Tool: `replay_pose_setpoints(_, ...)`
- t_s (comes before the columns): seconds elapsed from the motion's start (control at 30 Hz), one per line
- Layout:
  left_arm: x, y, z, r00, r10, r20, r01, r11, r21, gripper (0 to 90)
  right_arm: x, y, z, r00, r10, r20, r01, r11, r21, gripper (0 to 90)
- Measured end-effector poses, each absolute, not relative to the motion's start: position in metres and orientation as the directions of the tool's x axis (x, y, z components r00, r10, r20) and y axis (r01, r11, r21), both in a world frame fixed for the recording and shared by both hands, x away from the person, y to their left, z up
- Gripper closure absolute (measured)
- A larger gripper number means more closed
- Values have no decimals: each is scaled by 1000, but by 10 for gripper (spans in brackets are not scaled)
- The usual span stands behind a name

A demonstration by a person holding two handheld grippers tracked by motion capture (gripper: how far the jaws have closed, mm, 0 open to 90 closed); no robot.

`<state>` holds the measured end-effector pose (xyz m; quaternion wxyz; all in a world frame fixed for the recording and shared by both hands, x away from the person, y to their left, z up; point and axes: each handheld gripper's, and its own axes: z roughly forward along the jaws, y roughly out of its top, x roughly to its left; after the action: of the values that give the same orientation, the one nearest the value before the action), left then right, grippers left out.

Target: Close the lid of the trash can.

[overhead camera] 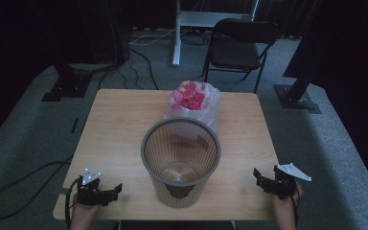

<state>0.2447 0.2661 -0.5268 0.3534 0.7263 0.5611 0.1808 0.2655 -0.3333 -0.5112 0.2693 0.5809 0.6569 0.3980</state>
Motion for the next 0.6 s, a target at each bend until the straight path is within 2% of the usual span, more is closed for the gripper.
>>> replay_pose_setpoints(0.27, 245, 266, -527, 304, 943, -135, 691, -120, 713, 0, 255, -345, -524, -212, 973, 91, 524, 35, 851, 124)
replay_pose_setpoints(0.6, 245, 266, -527, 303, 944, -132, 694, -124, 709, 0, 239, -365, -544, -245, 967, 70, 542, 76, 837, 124)
